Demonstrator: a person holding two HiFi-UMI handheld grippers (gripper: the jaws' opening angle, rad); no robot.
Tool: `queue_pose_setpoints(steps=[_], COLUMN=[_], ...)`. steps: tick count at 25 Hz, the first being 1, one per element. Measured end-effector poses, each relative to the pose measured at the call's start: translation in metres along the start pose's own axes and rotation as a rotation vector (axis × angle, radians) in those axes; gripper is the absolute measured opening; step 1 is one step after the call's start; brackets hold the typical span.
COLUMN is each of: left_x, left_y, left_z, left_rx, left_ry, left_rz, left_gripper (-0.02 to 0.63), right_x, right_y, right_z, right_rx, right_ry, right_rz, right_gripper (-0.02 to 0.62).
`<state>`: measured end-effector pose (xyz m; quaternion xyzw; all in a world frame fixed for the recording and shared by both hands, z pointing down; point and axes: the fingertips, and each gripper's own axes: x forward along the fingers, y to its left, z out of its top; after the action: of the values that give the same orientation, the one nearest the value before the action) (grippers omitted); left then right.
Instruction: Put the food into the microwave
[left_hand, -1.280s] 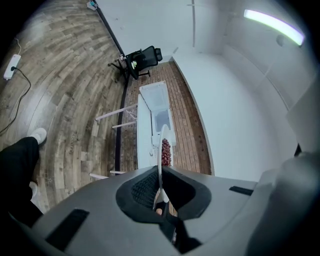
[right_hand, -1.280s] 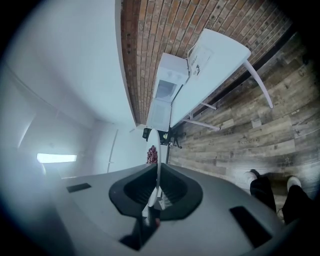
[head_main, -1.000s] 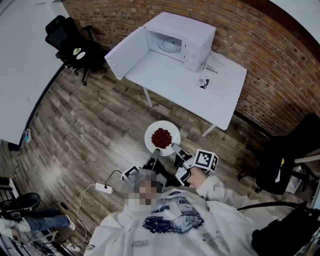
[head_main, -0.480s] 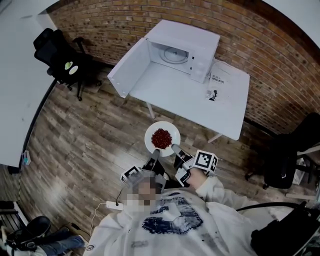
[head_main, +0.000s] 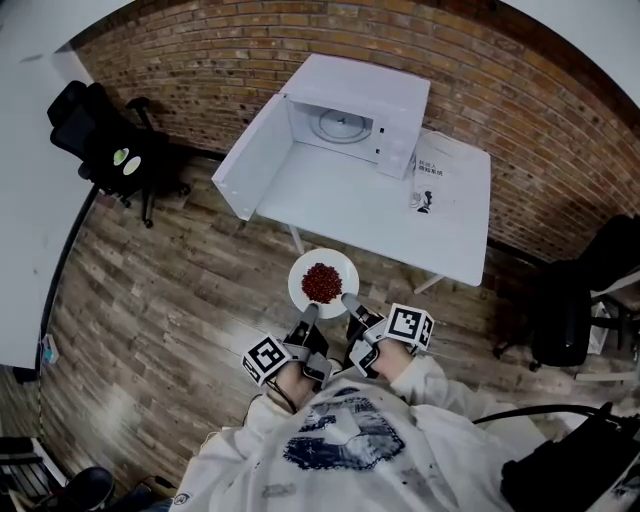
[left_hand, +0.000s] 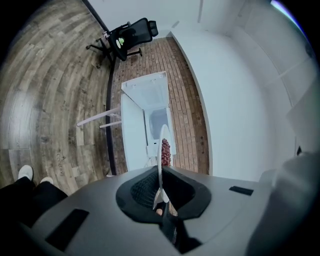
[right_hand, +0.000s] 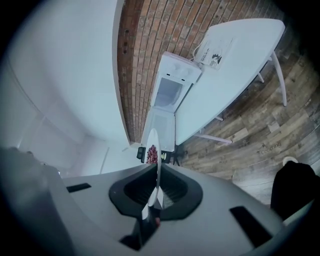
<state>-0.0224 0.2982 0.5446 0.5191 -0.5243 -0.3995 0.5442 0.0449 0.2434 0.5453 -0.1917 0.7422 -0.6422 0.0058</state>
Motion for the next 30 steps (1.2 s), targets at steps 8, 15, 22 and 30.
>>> queue_pose_setpoints(steps=[8, 15, 22, 30], left_x=[0.020, 0.058, 0.119, 0.200], left_y=[-0.001, 0.001, -0.005, -0.012], left_z=[0.025, 0.052, 0.076, 0.099], left_rx=[0.009, 0.013, 0.007, 0.011], left_ry=[0.014, 0.032, 0.058, 0.095], left_rz=[0.004, 0.011, 0.018, 0.052], left_gripper=[0.023, 0.023, 0.023, 0.023], right_x=[0.027, 0.060, 0.092, 0.125], right_y=[0.004, -0.001, -0.007, -0.016], right_z=[0.015, 0.045, 0.098, 0.175], right_rx=[0.031, 0.052, 0.078, 0.104], right_ry=[-0.017, -0.028, -0.048, -0.079], right_rz=[0.010, 0.004, -0.013, -0.025], right_gripper=[0.025, 0.025, 0.025, 0.025])
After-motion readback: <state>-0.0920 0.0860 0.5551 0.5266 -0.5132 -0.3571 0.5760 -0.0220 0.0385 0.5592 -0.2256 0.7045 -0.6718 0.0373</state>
